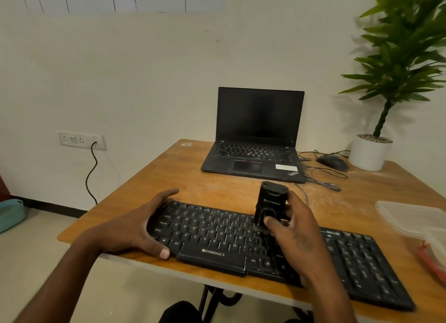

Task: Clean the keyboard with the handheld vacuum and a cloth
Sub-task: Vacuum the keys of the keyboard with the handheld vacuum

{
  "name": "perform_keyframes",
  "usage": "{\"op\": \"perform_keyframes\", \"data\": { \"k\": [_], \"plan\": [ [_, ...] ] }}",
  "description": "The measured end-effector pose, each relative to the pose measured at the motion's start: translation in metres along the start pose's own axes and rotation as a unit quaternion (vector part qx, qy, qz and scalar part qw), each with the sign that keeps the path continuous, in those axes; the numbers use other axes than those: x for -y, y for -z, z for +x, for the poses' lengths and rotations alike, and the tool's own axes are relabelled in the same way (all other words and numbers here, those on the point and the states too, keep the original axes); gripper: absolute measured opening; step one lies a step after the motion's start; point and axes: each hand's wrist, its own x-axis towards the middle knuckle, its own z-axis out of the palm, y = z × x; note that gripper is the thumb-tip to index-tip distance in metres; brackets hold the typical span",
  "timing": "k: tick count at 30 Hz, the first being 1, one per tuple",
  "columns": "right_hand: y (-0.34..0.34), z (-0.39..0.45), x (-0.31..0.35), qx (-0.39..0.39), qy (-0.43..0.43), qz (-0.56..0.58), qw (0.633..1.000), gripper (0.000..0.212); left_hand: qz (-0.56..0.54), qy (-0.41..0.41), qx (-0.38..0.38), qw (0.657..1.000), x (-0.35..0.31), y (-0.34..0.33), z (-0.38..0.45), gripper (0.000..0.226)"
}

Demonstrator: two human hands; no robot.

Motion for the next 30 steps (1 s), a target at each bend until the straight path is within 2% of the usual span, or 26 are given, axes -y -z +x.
{"op": "perform_keyframes", "data": {
  "k": [3,10,13,18,22,30],
  "plan": [
    [-0.007,0.002,0.001,-0.007,-0.008,-0.012,1.000,0.041,0.003,0.003,0.001,1.000,-0.001,0.001,-0.001,0.131],
    [-0.066,0.009,0.009,0.045,0.028,-0.060,0.997,0.044,0.004,0.000,0.005,1.000,0.000,0.001,-0.001,0.131],
    [-0.047,0.006,0.007,0.029,-0.001,-0.031,0.999,0.049,0.001,0.002,0.004,1.000,0.001,0.001,-0.002,0.131],
    [0.007,-0.008,0.004,-0.040,-0.035,0.012,0.998,0.057,-0.002,-0.001,0.000,1.000,0.004,0.000,0.000,0.133],
    [0.013,-0.006,0.001,-0.069,-0.057,0.016,0.996,0.057,-0.001,0.000,0.001,1.000,0.004,0.002,-0.001,0.132],
    [-0.037,0.007,0.004,0.000,-0.031,-0.016,0.999,0.050,0.000,0.006,0.006,1.000,0.003,0.001,-0.003,0.133]
  ]
}}
